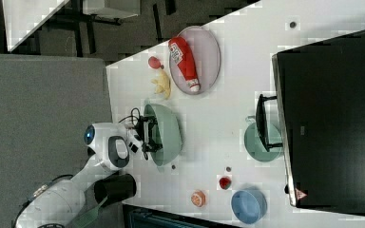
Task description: Drag strainer right to left.
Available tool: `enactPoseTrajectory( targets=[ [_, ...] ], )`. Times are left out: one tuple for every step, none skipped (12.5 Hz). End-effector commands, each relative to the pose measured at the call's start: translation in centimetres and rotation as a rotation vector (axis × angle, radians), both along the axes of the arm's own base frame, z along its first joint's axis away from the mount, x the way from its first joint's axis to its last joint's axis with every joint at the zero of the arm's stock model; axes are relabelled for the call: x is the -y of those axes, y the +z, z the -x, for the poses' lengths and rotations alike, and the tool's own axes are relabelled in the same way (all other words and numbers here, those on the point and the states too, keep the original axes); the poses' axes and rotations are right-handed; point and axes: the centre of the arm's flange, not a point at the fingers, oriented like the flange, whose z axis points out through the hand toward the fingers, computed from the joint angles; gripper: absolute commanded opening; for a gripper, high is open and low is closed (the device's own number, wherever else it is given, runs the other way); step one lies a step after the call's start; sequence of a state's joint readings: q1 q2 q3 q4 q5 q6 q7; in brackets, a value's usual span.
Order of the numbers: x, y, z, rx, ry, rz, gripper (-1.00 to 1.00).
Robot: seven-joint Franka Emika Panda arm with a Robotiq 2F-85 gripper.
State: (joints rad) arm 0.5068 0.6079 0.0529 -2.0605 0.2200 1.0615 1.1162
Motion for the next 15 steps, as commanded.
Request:
enactPoseTrajectory(
  targets=[
    [-4.7,1.2,0.8,0.01,-0.023,-0.047,1.0],
    [-5.4,1.2,0.9,0.009,-0.044,-0.05,1.0],
    [-6.1,1.2,1.0,0.007,-0.071,-0.05,1.0],
    [-6.8,1.1,1.2,0.006,-0.089,-0.05,1.0],
    [-7.6,1.1,1.3,0.008,-0.089,-0.053,1.0],
    [-8.2,1.0,1.5,0.01,-0.08,-0.055,1.0],
    [-8.8,1.0,1.4,0.014,-0.073,-0.06,1.0],
    [-9.4,1.0,1.4,0.017,-0.066,-0.064,1.0],
    [-10.0,0.9,1.4,0.02,-0.059,-0.067,1.0],
    [-10.7,0.8,1.5,0.023,-0.051,-0.071,1.0],
    [-11.2,0.8,1.6,0.026,-0.046,-0.074,1.0],
    [-11.8,0.8,1.7,0.029,-0.046,-0.078,1.0],
    [-12.0,0.8,1.7,0.032,-0.043,-0.078,1.0],
    [-11.9,1.1,1.5,0.037,-0.043,-0.077,1.0],
    [-11.7,1.8,1.2,0.047,-0.043,-0.078,1.0]
  ],
)
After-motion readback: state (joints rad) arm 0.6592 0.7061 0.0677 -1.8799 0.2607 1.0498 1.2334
